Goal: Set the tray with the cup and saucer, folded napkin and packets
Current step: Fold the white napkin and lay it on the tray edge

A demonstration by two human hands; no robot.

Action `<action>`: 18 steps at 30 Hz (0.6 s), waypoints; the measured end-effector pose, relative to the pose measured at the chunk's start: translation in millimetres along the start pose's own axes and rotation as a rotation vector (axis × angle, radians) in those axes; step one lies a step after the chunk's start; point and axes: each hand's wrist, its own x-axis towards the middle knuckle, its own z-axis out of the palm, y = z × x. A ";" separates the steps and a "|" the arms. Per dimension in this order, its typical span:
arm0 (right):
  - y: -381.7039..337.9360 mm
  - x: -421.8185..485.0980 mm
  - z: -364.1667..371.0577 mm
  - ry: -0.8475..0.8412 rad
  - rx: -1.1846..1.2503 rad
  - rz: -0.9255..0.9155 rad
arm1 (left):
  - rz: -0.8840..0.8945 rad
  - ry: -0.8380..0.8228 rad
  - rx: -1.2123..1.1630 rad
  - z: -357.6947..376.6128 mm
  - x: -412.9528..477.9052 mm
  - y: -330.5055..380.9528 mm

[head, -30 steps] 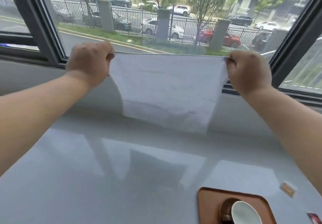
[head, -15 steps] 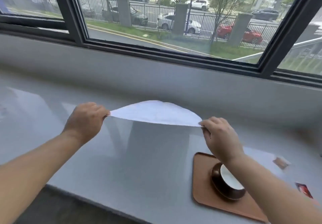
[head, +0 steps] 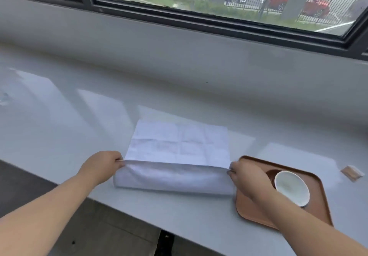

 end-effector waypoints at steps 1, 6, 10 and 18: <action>0.5 17.2 -7.5 0.011 0.028 0.027 | -0.013 0.013 -0.056 -7.7 15.7 1.1; 2.3 104.0 -24.0 0.013 0.112 0.151 | -0.021 0.023 -0.255 -32.9 107.1 15.8; 7.4 166.3 -24.0 0.034 0.094 0.205 | -0.002 0.012 -0.297 -34.8 177.6 17.8; 18.1 218.2 0.4 0.054 -0.118 0.232 | 0.088 0.109 -0.158 -12.4 238.4 19.0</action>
